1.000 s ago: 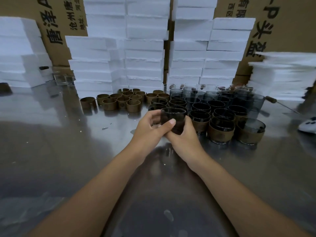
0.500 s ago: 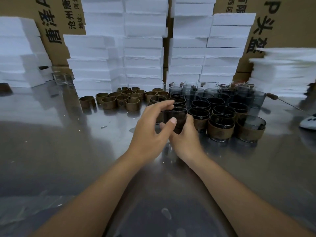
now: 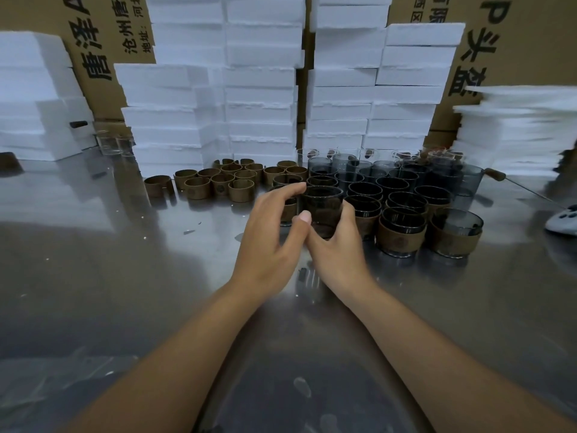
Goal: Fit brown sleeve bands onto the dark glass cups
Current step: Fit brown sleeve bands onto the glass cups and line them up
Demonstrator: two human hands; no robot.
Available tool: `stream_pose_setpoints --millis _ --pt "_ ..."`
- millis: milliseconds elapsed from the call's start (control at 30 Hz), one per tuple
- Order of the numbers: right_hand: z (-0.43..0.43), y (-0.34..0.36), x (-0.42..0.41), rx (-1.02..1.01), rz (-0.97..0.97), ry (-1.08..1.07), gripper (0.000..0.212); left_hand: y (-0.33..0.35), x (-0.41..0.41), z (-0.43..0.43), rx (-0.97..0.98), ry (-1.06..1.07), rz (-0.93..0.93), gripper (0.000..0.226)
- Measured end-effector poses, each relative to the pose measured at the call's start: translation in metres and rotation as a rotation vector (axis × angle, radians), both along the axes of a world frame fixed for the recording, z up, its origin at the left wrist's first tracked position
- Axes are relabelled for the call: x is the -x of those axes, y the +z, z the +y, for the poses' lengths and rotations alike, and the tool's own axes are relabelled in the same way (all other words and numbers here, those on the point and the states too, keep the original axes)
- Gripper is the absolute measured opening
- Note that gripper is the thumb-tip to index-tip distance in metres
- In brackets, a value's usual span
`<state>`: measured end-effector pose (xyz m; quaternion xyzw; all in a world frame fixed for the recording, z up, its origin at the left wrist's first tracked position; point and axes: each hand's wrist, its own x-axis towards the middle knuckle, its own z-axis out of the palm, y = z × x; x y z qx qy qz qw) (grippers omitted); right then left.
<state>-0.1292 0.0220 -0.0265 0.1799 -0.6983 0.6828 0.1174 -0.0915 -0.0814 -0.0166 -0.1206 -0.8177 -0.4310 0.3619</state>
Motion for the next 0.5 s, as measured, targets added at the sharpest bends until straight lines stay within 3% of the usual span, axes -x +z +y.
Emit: stream_pose_setpoints --millis 267,500 --pt "0.0018 -0.0009 -0.0019 -0.099 0.027 0.01 0.062 -0.0054 0.006 -0.0027 -0.015 -0.016 -0.135 0.039" --pt "0.0005 -0.0024 -0.0023 -0.165 0.051 0.024 0.068 -0.0035 0.0087 -0.0055 -0.031 -0.049 -0.147 0.042"
